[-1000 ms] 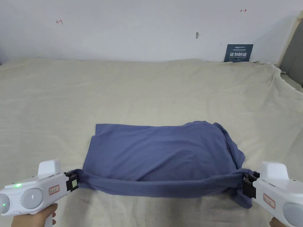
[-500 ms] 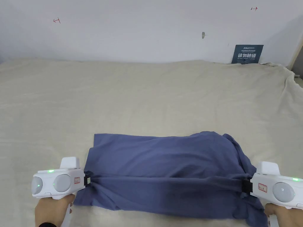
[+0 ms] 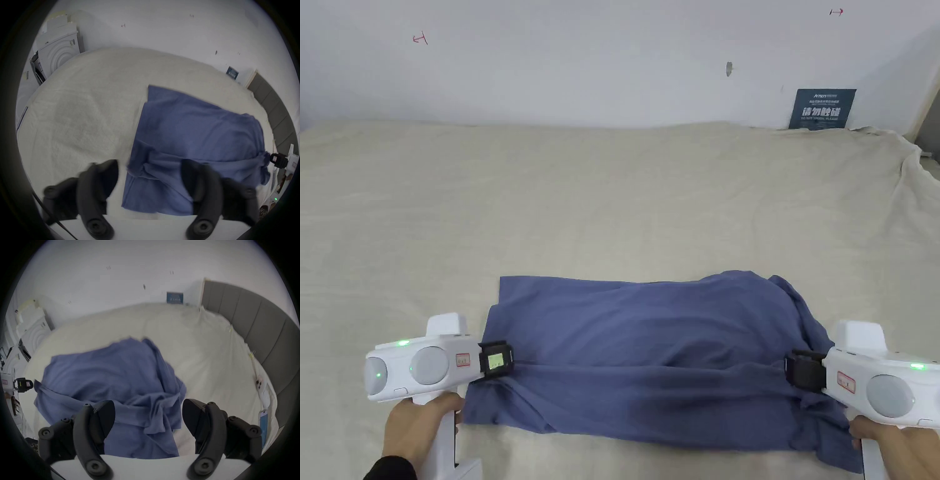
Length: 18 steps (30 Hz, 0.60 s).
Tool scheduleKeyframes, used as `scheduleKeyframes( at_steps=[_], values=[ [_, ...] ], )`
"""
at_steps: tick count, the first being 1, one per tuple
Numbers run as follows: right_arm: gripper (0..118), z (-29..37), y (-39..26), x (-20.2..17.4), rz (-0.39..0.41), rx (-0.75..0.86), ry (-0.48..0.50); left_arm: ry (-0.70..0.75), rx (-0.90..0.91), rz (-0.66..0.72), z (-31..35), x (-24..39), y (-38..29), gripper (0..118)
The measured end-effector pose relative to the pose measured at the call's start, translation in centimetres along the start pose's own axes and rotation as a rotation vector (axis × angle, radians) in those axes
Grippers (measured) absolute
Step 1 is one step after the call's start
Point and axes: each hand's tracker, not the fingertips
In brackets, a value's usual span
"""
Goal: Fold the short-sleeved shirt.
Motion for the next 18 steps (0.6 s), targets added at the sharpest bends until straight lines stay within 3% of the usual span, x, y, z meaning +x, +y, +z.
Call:
scheduleKeyframes(
  at_steps=[13, 14, 16, 18],
  values=[
    [86, 16.7, -1.3, -2.9, 0.090, 0.391, -0.036, -0.022, 0.380, -0.115, 15.4, 3.4, -4.0, 96],
    [84, 17.5, -1.9, -3.1, 0.096, 0.409, -0.044, -0.018, 0.403, -0.119, 16.0, 3.6, -4.6, 90],
    [73, 18.8, -2.8, -3.6, 0.101, 0.432, -0.055, -0.041, 0.463, -0.135, 17.4, 3.8, -6.1, 64],
    [49, 19.8, -3.8, -3.9, 0.105, 0.459, -0.071, -0.050, 0.519, -0.169, 18.2, 4.1, -7.6, 31]
  ],
)
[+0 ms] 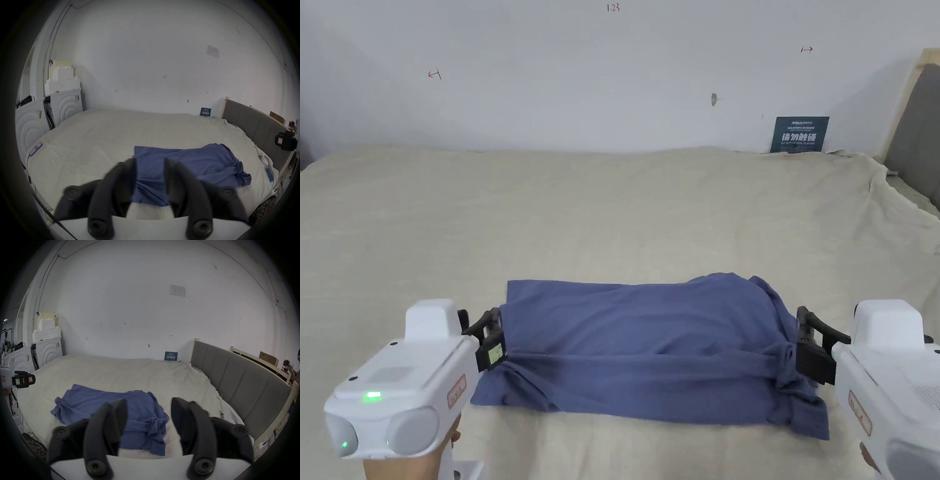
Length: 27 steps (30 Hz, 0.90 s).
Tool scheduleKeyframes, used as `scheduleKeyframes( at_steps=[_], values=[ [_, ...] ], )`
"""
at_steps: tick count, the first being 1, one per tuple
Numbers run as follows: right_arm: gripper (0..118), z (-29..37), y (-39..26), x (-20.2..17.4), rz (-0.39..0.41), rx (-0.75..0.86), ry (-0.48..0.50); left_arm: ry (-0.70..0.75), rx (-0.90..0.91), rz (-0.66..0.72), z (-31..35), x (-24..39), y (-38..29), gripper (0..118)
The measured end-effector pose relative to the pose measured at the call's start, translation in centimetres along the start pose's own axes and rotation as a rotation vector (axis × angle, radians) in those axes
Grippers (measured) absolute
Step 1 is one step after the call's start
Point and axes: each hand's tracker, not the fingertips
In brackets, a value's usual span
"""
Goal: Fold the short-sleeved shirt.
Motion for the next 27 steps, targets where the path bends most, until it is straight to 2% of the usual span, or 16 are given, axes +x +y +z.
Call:
scheduleKeyframes(
  at_steps=[1, 3, 13, 22, 23, 25, 26, 27],
  values=[
    [37, 0.4, -0.1, -0.1, 0.002, 0.010, -0.003, -0.003, 0.012, -0.009, 0.5, 0.2, -0.3, 20],
    [1, 1.0, -0.4, -0.4, 0.013, 0.028, -0.004, -0.030, 0.056, -0.013, 1.6, 0.5, -1.0, 1],
    [0, 1.4, -0.1, -0.9, 0.018, 0.072, -0.002, -0.031, 0.047, -0.020, 1.4, 1.3, -1.3, 0],
    [0, -0.6, -0.1, -0.5, -0.005, 0.050, -0.002, 0.021, -0.210, -0.022, -4.8, -0.8, -1.1, 0],
    [0, -0.9, -0.1, -0.4, -0.007, 0.044, -0.002, 0.033, -0.235, -0.014, -5.8, -1.1, -1.3, 1],
    [0, -1.6, -0.3, -0.3, -0.009, 0.031, -0.005, 0.045, -0.332, 0.013, -8.0, -2.0, -1.7, 13],
    [0, -1.9, -0.4, -0.3, -0.012, 0.024, -0.006, 0.045, -0.378, 0.029, -9.1, -2.5, -1.9, 23],
    [0, -2.2, -0.6, -0.3, -0.013, 0.019, -0.008, 0.058, -0.426, 0.041, -10.3, -2.9, -2.4, 46]
  ],
)
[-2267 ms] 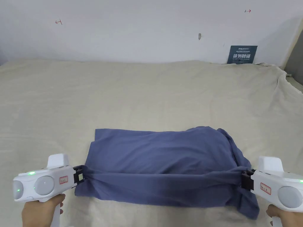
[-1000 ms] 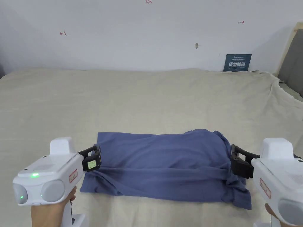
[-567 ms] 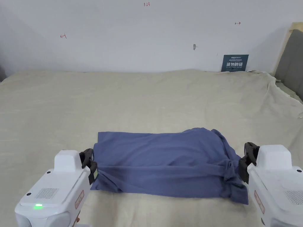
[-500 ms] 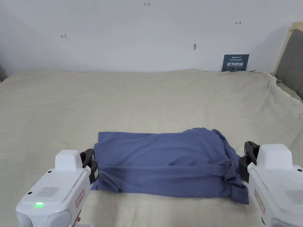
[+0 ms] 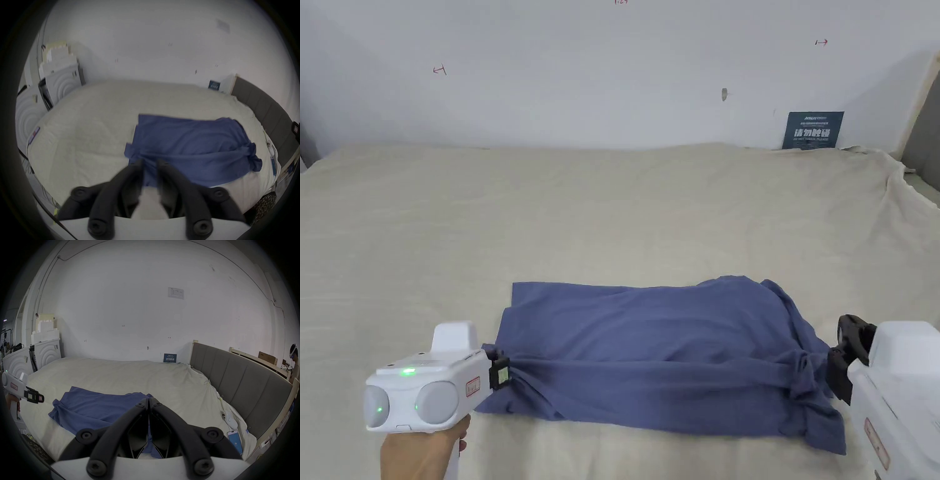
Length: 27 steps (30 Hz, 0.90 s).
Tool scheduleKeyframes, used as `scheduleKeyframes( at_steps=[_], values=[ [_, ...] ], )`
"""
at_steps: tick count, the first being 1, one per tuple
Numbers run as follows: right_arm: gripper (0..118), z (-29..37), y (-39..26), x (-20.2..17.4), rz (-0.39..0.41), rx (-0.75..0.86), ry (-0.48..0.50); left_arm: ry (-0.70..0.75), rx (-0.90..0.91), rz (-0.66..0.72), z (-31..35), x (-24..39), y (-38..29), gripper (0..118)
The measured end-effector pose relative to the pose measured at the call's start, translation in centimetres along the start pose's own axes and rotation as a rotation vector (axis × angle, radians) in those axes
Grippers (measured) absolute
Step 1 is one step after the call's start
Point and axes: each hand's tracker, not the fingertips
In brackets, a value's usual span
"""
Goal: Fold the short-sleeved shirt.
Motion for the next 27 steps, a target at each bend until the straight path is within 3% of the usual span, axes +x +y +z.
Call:
scheduleKeyframes(
  at_steps=[1, 3, 10, 11, 14, 15, 16, 19, 20, 23, 24, 27],
  values=[
    [0, -0.3, -0.1, 0.0, 0.000, -0.007, -0.002, 0.011, -0.023, 0.013, -0.9, -0.3, -0.1, 67],
    [0, -1.0, -0.4, 0.2, 0.001, -0.024, -0.009, 0.055, -0.091, 0.010, -3.3, -0.7, -0.1, 97],
    [0, -2.9, -1.6, 0.9, -0.006, -0.079, -0.027, 0.072, -0.233, 0.039, -9.3, -2.5, -1.2, 99],
    [0, -3.0, -1.8, 0.9, -0.007, -0.085, -0.032, 0.087, -0.255, 0.031, -10.0, -2.5, -1.3, 97],
    [0, -3.7, -2.3, 1.3, -0.014, -0.107, -0.044, 0.073, -0.294, 0.047, -11.6, -2.6, -1.8, 64],
    [0, -3.8, -2.4, 1.5, -0.023, -0.116, -0.046, 0.047, -0.336, 0.058, -12.1, -2.5, -1.9, 61],
    [0, -3.9, -2.6, 1.6, -0.033, -0.123, -0.047, 0.039, -0.339, 0.055, -12.0, -2.4, -2.0, 49],
    [0, -4.4, -3.1, 2.4, -0.052, -0.155, -0.050, 0.040, -0.294, 0.018, -11.0, -2.2, -1.8, 29],
    [0, -4.8, -3.4, 2.7, -0.057, -0.180, -0.050, -0.020, -0.285, 0.039, -10.8, -2.3, -1.7, 15],
    [4, -6.5, -4.6, 3.7, -0.094, -0.287, -0.036, -0.031, -0.278, 0.057, -10.2, -2.6, -1.5, 8],
    [19, -7.2, -5.2, 4.1, -0.108, -0.328, -0.034, -0.041, -0.256, 0.066, -9.6, -2.8, -1.4, 8],
    [81, -9.5, -7.7, 5.1, -0.151, -0.443, 0.004, -0.092, -0.190, 0.116, -8.2, -3.5, -1.1, 8]
  ],
)
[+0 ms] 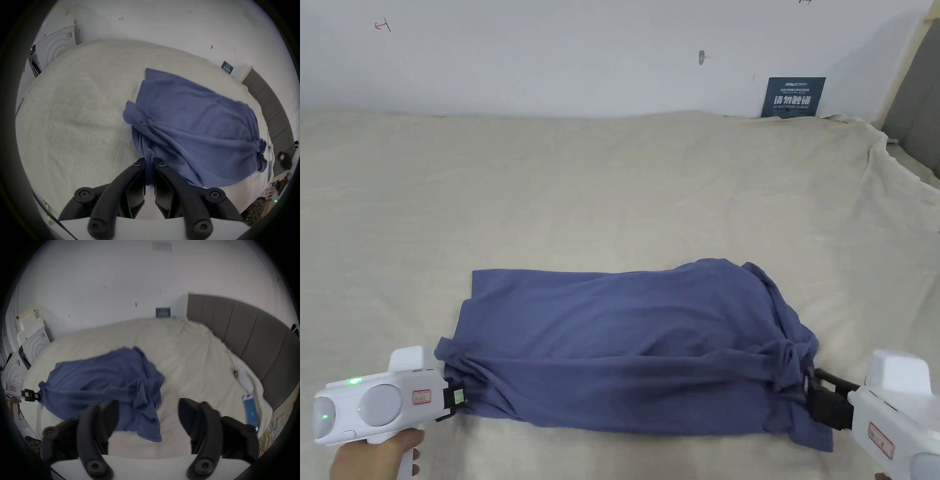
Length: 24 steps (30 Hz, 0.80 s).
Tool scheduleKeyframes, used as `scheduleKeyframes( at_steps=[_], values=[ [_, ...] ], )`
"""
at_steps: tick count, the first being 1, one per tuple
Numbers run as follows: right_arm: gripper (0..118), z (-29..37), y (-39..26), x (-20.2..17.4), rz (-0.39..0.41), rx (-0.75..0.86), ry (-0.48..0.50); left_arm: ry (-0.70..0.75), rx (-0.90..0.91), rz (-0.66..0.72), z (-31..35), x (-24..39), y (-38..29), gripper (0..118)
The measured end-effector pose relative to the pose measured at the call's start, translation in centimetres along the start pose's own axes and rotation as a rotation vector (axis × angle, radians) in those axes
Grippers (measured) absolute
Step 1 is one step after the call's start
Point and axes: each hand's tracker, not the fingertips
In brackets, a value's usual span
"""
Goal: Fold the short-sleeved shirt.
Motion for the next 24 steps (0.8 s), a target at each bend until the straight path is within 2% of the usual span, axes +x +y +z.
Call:
scheduleKeyframes(
  at_steps=[1, 5, 8, 10, 11, 12, 13, 14, 17, 21, 24],
  values=[
    [84, -0.9, -0.4, 0.3, -0.003, -0.035, 0.005, -0.005, -0.010, 0.009, 0.3, -0.2, 0.1, 8],
    [83, -4.9, -2.3, 0.6, 0.026, -0.146, -0.035, -0.034, 0.015, 0.023, 1.6, -0.6, 0.6, 8],
    [82, -6.9, -3.3, 0.5, -0.006, -0.199, -0.018, -0.047, 0.024, 0.036, 2.0, -0.4, 0.6, 8],
    [74, -7.7, -3.8, 0.3, -0.003, -0.206, -0.023, -0.046, 0.023, 0.037, 2.0, -0.2, 0.5, 8],
    [61, -8.0, -4.0, 0.2, 0.000, -0.212, -0.025, -0.045, 0.021, 0.037, 2.0, -0.2, 0.4, 8],
    [36, -7.9, -4.3, 0.3, 0.000, -0.217, -0.021, -0.042, 0.019, 0.036, 1.9, -0.2, 0.3, 8],
    [21, -7.8, -4.4, 0.4, -0.023, -0.217, -0.002, -0.038, 0.018, 0.035, 1.9, -0.2, 0.2, 8],
    [13, -7.7, -4.5, 0.5, -0.059, -0.212, 0.040, -0.036, 0.019, 0.034, 1.5, -0.4, 0.0, 8],
    [8, -6.3, -4.3, 0.4, -0.017, -0.172, 0.031, -0.032, 0.022, 0.023, 1.7, -0.7, -0.4, 8],
    [7, -3.5, -3.5, 1.1, -0.037, -0.117, 0.055, -0.050, 0.030, 0.019, 2.5, -1.8, -0.9, 8],
    [7, -1.0, -3.4, 1.8, -0.016, -0.086, 0.046, -0.049, 0.031, 0.030, 3.9, -2.5, -1.8, 7]
  ],
)
